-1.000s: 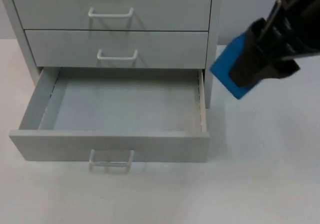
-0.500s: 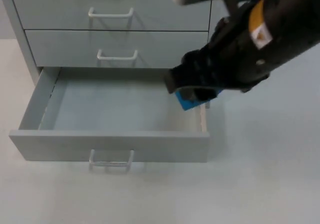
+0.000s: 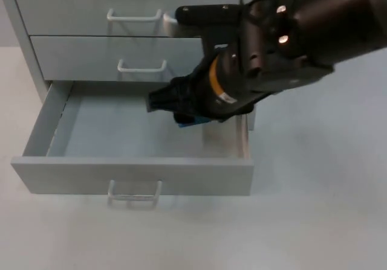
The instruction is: Open the drawer with the left hand, place the block into the drawer with the right hand, then close the drawer with the left hand.
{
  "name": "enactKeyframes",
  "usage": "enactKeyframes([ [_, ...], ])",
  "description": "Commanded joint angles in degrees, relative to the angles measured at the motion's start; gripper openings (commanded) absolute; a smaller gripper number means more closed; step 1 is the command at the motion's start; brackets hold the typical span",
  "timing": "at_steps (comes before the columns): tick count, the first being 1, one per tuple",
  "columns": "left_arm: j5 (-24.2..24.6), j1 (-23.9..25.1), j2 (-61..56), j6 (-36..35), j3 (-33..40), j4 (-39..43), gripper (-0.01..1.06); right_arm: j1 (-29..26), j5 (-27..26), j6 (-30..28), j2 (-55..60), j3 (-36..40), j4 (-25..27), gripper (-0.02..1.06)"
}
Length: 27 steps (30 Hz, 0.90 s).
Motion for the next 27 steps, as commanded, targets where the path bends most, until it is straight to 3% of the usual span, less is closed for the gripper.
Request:
enactKeyframes([
  [1,-0.8,0.1,-0.4,-0.1,-0.1,0.3,1.05,0.3,0.3,0.5,1.9,-2.5,-0.6,0.12],
  [2,-0.8,0.1,-0.4,-0.1,-0.1,0.3,1.05,0.3,0.3,0.5,1.9,-2.5,-0.6,0.12],
  [6,-0.8,0.1,-0.4,-0.1,-0.1,0.3,1.05,0.3,-0.5,0.6,4.1,-3.1,-0.4,0.48],
  [9,-0.8,0.1,-0.4,-0.1,-0.1,0.3,1.05,0.3,-0.5,0.3,4.8,-3.1,0.8,0.57],
  [12,-0.8,0.1,-0.4,-0.1,-0.1,0.3,1.05,0.3,-0.5,0.3,5.0,-3.1,1.2,0.64],
  [18,-0.8,0.1,-0.4,-0.1,-0.1,0.4,1.05,0.3,-0.5,-0.8,3.8,-3.1,3.7,0.64],
  [20,-0.8,0.1,-0.4,-0.1,-0.1,0.5,1.05,0.3,-0.5,-5.3,1.4,-3.1,7.5,0.64],
  [23,-0.8,0.1,-0.4,-0.1,-0.1,0.6,1.05,0.4,1.6,-19.0,-4.3,-3.1,19.9,0.64],
  [24,-0.8,0.1,-0.4,-0.1,-0.1,0.6,1.05,0.4,1.6,-19.0,-4.3,-3.1,19.9,0.64],
  [27,-0.8,0.1,-0.4,-0.1,-0.1,0.6,1.05,1.5,9.1,-33.1,-11.0,-3.1,31.1,0.64],
])
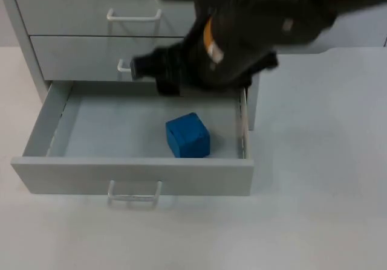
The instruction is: Open the drawer with the left hand, place the block into the drawer with the right hand, then close the drawer with the left hand.
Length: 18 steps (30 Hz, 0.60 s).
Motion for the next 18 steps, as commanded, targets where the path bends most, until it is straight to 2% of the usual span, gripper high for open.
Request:
enactKeyframes([
  [1,-0.5,0.1,-0.4,-0.1,-0.1,0.3,1.05,1.2,6.5,-11.2,-5.6,0.3,7.9,0.64],
  [5,-0.7,0.1,-0.4,-0.1,-0.1,0.3,1.05,2.4,8.2,-14.0,-12.0,5.3,8.4,0.64],
  [13,-0.7,0.1,-0.4,-0.1,-0.1,0.4,1.05,2.4,7.1,-14.0,-26.6,23.4,8.6,0.64],
  [18,-0.7,0.1,-0.4,-0.1,-0.1,0.4,1.05,2.4,6.4,-14.0,-30.1,28.4,8.6,0.64],
])
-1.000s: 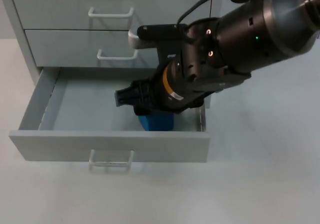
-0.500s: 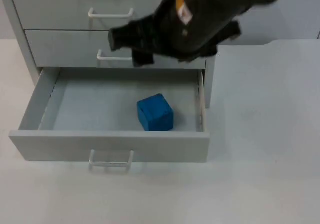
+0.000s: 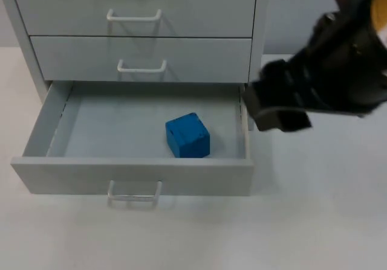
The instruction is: Open the drawer with the left hand, place the block into the drawer with the right hand, then close the drawer with the left hand.
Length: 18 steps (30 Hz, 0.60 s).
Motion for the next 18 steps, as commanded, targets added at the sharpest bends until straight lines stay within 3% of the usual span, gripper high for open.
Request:
enactKeyframes([
  [1,-0.3,0.1,-0.4,-0.1,-0.1,0.3,1.05,0.1,-0.9,-0.3,-1.4,1.7,-0.1,0.64],
  [8,-0.5,0.1,-0.4,-0.1,-0.1,0.3,1.05,-2.0,0.0,-2.8,-1.4,1.6,0.1,0.64],
  [12,-0.7,0.1,-0.4,-0.1,-0.1,0.4,1.05,-10.3,2.2,-6.6,-1.4,1.6,1.5,0.64],
  [13,-0.7,0.1,-0.4,-0.1,-0.1,0.4,1.05,-10.3,2.2,-6.6,-1.4,1.6,1.5,0.64],
  [17,-0.8,0.1,-0.4,-0.1,-0.1,0.4,1.05,-22.0,2.5,-19.3,-1.4,1.6,11.5,0.64],
  [18,-0.8,0.1,-0.4,-0.1,-0.1,0.4,1.05,-22.0,2.5,-19.3,-1.4,1.6,11.5,0.64],
])
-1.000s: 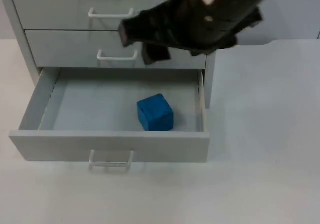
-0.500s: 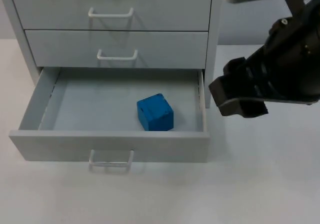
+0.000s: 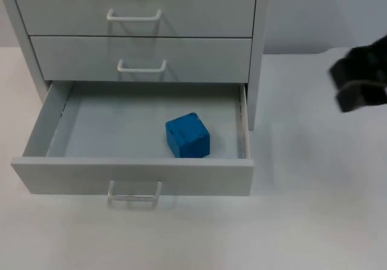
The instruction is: Open the drawer with the left hand, place the block into the drawer with the right hand, then close the drawer with the left hand.
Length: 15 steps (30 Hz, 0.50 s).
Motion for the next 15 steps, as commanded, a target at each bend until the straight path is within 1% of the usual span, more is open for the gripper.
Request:
enactKeyframes([
  [1,-0.3,0.1,-0.4,-0.1,-0.1,0.4,1.05,-4.2,0.9,-6.1,-0.4,0.2,5.1,0.64],
  [3,-0.3,0.1,-0.4,-0.1,-0.1,0.4,1.05,-10.5,2.0,-13.4,-0.4,0.2,10.3,0.64],
  [6,-0.3,0.1,-0.4,-0.1,-0.1,0.4,1.05,-18.9,4.1,-20.3,-0.7,0.2,15.2,0.64],
  [7,-0.3,0.1,-0.4,-0.1,-0.1,0.4,1.05,-18.9,4.1,-20.3,-0.7,0.2,15.2,0.64],
  [9,-0.3,0.1,-0.4,0.0,-0.1,0.4,1.05,-24.1,5.2,-24.4,-1.8,0.2,17.3,0.64],
  [10,-0.3,0.1,-0.4,0.0,-0.1,0.4,1.05,-26.0,5.7,-25.1,-2.4,0.2,17.3,0.64],
  [12,-0.6,0.1,-0.4,0.0,-0.1,0.4,1.05,-29.5,6.9,-25.1,-4.2,0.2,17.1,0.64],
  [13,-0.6,0.1,-0.4,0.0,-0.1,0.4,1.05,-29.5,6.9,-25.1,-4.2,0.2,17.1,0.64],
  [15,-0.7,0.1,-0.4,0.0,-0.1,0.4,1.05,-31.6,8.1,-25.6,-6.4,0.2,16.6,0.64],
])
